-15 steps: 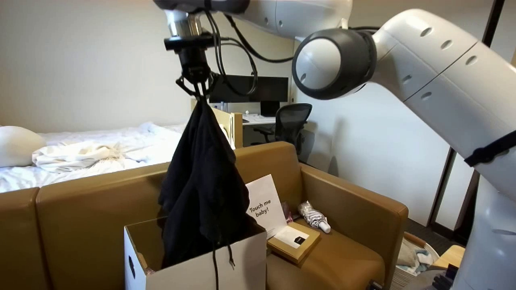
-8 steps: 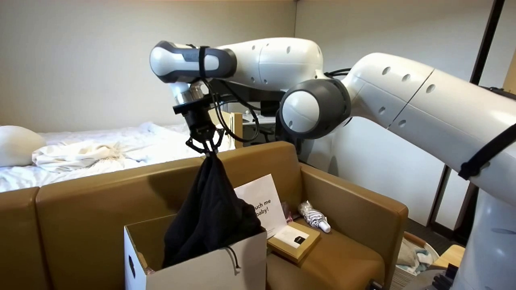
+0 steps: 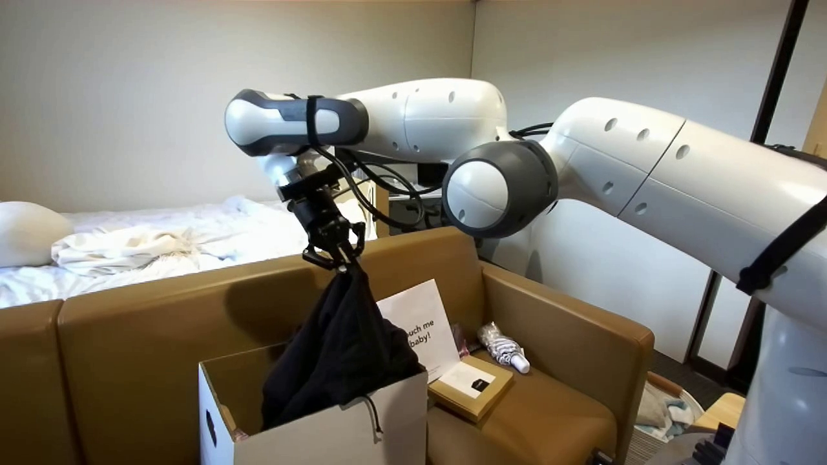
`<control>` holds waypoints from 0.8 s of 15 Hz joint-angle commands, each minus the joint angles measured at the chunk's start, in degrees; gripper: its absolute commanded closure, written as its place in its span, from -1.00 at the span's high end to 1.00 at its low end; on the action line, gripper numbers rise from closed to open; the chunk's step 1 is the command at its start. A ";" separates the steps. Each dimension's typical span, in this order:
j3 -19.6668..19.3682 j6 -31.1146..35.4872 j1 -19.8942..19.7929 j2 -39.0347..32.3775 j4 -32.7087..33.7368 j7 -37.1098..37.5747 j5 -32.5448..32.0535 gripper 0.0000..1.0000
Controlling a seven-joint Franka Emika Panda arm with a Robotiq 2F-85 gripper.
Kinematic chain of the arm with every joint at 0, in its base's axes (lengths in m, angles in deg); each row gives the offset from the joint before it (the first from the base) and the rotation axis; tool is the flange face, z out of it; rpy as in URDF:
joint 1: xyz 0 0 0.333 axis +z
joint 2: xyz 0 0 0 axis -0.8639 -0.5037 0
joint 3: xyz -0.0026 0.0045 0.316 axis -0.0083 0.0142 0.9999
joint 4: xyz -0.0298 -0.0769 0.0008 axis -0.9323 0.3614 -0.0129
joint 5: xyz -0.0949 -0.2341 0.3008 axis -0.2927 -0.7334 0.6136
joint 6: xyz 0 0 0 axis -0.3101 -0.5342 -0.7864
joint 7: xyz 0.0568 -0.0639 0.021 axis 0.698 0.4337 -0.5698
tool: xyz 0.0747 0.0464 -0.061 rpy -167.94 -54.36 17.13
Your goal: Put the black object inside the box
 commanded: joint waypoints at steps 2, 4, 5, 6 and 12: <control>-2.02 3.96 1.95 3.85 0.59 -0.65 -3.61 0.02; -3.31 8.15 2.31 5.19 2.00 0.85 -5.09 0.28; -4.78 10.12 2.34 5.85 2.95 1.02 -4.93 0.39; -5.39 12.20 1.90 6.75 3.53 1.37 -5.11 0.54; -7.35 9.62 -2.74 13.20 4.11 -3.26 -5.13 1.00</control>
